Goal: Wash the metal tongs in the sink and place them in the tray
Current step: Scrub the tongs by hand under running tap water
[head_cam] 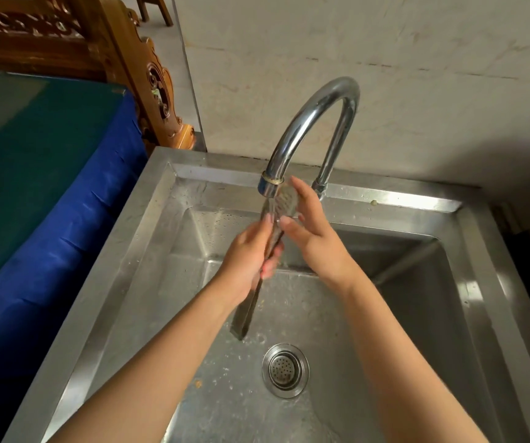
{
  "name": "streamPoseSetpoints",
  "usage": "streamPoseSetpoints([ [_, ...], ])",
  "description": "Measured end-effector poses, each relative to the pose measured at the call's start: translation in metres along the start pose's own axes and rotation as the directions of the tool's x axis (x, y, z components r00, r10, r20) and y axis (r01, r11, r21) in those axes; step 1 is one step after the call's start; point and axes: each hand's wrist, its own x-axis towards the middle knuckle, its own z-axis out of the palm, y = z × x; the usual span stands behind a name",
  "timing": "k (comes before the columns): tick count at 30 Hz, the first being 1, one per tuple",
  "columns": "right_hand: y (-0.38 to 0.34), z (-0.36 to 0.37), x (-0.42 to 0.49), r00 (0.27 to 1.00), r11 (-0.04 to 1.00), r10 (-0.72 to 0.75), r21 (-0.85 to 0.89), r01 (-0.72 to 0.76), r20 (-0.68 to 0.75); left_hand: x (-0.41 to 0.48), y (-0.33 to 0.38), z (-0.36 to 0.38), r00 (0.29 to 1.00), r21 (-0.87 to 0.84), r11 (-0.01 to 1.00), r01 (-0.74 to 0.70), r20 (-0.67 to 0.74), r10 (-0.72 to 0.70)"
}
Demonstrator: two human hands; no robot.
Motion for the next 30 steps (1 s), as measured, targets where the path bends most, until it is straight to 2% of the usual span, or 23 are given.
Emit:
streamPoseSetpoints([
  [3, 0.018, 0.009, -0.032, 0.99, 0.989, 0.135, -0.056, -0.137, -0.035, 0.017, 0.023, 0.009, 0.995, -0.235, 0.971, 0.054, -0.071, -0.072],
  [5, 0.032, 0.019, -0.052, 0.972, 0.968, 0.234, -0.098, -0.231, 0.026, 0.024, 0.034, 0.014, 0.991, -0.395, 0.911, 0.118, -0.009, -0.132],
  [7, 0.039, 0.027, -0.063, 0.95, 0.953, 0.304, -0.012, -0.304, 0.07, 0.026, 0.036, 0.019, 0.981, -0.43, 0.881, 0.196, 0.098, -0.17],
  [9, 0.041, 0.027, -0.068, 0.958, 0.957, 0.281, 0.053, -0.284, 0.062, 0.028, 0.034, 0.023, 0.971, -0.424, 0.876, 0.229, 0.166, -0.173],
  [11, 0.04, 0.027, -0.071, 0.96, 0.955, 0.28, 0.113, -0.276, -0.025, 0.03, 0.034, 0.027, 0.97, -0.437, 0.868, 0.236, 0.154, -0.186],
  [12, 0.04, 0.028, -0.071, 0.955, 0.958, 0.282, 0.083, -0.275, -0.092, 0.03, 0.034, 0.028, 0.975, -0.462, 0.859, 0.222, 0.124, -0.186],
  [13, 0.041, 0.028, -0.07, 0.949, 0.961, 0.268, -0.032, -0.276, -0.168, 0.03, 0.034, 0.029, 0.982, -0.489, 0.851, 0.19, 0.078, -0.174],
  [14, 0.042, 0.029, -0.069, 0.944, 0.931, 0.235, -0.225, -0.286, -0.23, 0.029, 0.035, 0.031, 0.988, -0.507, 0.85, 0.142, 0.026, -0.15],
  [16, 0.042, 0.031, -0.069, 0.935, 0.782, 0.182, -0.532, -0.325, -0.304, 0.029, 0.036, 0.032, 0.993, -0.48, 0.876, 0.048, -0.069, -0.092],
  [19, 0.041, 0.032, -0.072, 0.904, 0.675, 0.126, -0.633, -0.379, -0.407, 0.026, 0.041, 0.038, 0.98, -0.353, 0.933, -0.068, -0.198, -0.004],
  [22, 0.04, 0.035, -0.074, 0.885, 0.611, 0.058, -0.685, -0.397, -0.462, 0.023, 0.043, 0.048, 0.966, -0.319, 0.932, -0.174, -0.239, 0.098],
  [24, 0.039, 0.036, -0.077, 0.905, 0.653, 0.064, -0.668, -0.357, -0.421, 0.024, 0.044, 0.051, 0.962, -0.288, 0.938, -0.191, -0.246, 0.12],
  [25, 0.037, 0.036, -0.077, 0.927, 0.722, 0.091, -0.617, -0.314, -0.365, 0.026, 0.043, 0.051, 0.964, -0.272, 0.945, -0.182, -0.236, 0.118],
  [27, 0.031, 0.03, -0.076, 0.954, 0.895, 0.169, -0.367, -0.253, -0.246, 0.027, 0.044, 0.051, 0.974, -0.255, 0.955, -0.152, -0.202, 0.101],
  [28, 0.027, 0.027, -0.075, 0.96, 0.947, 0.195, -0.216, -0.238, -0.202, 0.027, 0.043, 0.05, 0.981, -0.274, 0.954, -0.118, -0.181, 0.069],
  [29, 0.025, 0.024, -0.074, 0.963, 0.968, 0.2, -0.116, -0.223, -0.18, 0.028, 0.042, 0.048, 0.987, -0.308, 0.948, -0.082, -0.159, 0.034],
  [30, 0.023, 0.023, -0.073, 0.967, 0.975, 0.183, -0.091, -0.201, -0.175, 0.029, 0.04, 0.045, 0.991, -0.35, 0.936, -0.046, -0.136, -0.002],
])
